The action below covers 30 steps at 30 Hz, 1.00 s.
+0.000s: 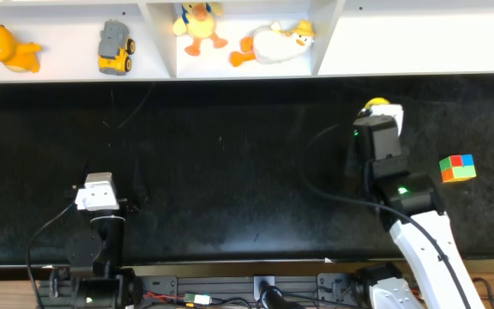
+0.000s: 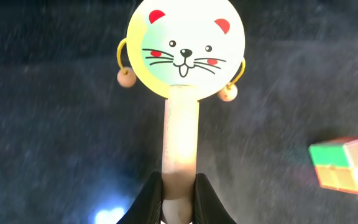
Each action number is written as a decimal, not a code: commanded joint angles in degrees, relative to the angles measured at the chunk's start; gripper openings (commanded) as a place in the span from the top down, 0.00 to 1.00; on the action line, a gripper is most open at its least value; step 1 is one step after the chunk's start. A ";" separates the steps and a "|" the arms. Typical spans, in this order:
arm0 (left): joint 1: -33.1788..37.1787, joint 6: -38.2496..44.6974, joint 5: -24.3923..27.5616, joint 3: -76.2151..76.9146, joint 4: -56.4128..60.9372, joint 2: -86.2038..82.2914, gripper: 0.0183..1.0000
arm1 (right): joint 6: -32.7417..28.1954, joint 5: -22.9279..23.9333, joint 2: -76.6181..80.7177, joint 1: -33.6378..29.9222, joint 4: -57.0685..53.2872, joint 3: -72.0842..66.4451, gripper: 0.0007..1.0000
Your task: Store Toys
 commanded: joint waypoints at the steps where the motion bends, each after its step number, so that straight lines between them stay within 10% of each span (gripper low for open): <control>1: -0.22 1.09 -0.70 -0.17 0.09 -0.63 0.00 | -6.34 -3.04 2.43 -3.85 5.01 -0.15 0.96; 30: -0.22 1.09 -0.70 -0.15 0.09 -0.63 0.00 | -22.69 -13.09 39.76 -10.36 15.52 31.01 0.95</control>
